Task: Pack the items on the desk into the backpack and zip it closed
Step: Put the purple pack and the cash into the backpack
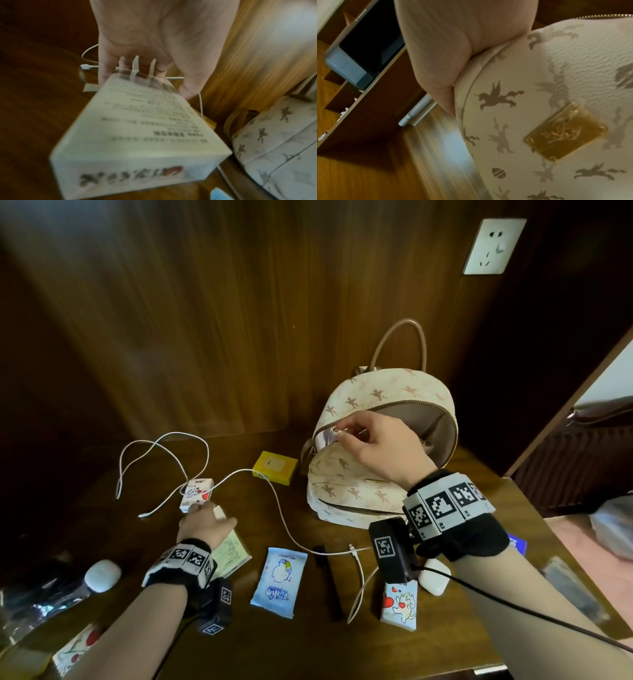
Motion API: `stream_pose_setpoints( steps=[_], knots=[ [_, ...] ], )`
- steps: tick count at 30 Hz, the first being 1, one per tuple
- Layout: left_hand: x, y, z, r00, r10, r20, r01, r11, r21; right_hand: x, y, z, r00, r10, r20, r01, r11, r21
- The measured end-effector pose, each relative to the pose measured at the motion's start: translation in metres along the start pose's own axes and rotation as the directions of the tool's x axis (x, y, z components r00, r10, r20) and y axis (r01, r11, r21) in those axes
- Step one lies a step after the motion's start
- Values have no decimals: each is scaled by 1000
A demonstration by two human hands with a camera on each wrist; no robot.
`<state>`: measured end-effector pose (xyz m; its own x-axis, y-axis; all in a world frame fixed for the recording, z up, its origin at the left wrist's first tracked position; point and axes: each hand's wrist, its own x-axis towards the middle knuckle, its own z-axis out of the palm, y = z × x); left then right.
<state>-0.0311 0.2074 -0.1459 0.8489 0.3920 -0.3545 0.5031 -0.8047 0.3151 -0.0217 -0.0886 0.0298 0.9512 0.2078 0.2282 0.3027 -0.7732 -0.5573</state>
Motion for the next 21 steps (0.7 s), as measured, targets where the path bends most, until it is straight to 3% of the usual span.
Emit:
stream_pose_setpoints(
  steps=[5, 10, 17, 21],
  knots=[
    [-6, 25, -26, 973, 166, -160, -187, 973, -132, -1, 0, 0, 1000, -13, 3, 13, 1000, 8],
    [-23, 62, -62, 880, 332, -339, -431, 858, -279, -3, 4, -1, 1000, -29, 5, 29, 997, 65],
    [-69, 130, -100, 759, 456, -465, -650, 487, -584, -10, 7, -6, 999, -41, -34, 49, 958, 284],
    [-85, 160, -106, 764, 486, -425, -611, 332, -719, -16, 9, -11, 998, -19, -58, 45, 878, 476]
  ],
)
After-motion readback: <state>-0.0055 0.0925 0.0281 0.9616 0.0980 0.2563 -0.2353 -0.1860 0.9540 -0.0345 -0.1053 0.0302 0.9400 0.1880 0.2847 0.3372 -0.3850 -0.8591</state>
